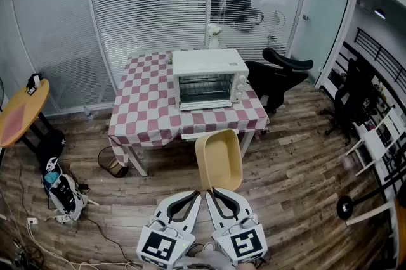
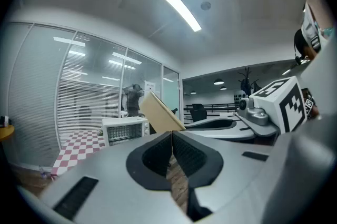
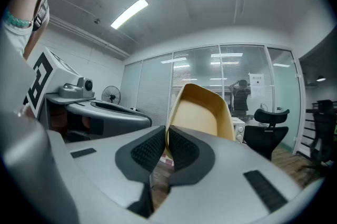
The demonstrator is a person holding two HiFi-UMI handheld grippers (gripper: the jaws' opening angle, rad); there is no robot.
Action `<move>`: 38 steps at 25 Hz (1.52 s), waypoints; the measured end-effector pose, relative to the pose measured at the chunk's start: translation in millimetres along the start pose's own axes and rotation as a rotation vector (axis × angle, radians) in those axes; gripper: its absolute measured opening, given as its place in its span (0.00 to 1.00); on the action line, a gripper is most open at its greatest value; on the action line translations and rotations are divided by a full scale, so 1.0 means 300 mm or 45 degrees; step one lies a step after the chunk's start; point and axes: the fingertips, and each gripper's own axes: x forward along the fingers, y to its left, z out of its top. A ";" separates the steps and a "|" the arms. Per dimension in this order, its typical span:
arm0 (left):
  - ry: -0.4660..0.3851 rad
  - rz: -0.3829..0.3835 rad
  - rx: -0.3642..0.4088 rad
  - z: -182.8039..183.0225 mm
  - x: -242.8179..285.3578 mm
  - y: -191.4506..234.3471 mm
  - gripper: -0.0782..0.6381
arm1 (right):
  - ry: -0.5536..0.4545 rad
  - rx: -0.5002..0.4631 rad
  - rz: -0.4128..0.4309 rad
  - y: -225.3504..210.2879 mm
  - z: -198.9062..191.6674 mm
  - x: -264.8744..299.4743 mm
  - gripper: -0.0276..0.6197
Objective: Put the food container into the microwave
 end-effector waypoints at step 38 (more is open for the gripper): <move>0.020 -0.148 -0.007 0.010 0.517 0.401 0.13 | 0.034 0.038 -0.156 -0.444 -0.075 0.484 0.07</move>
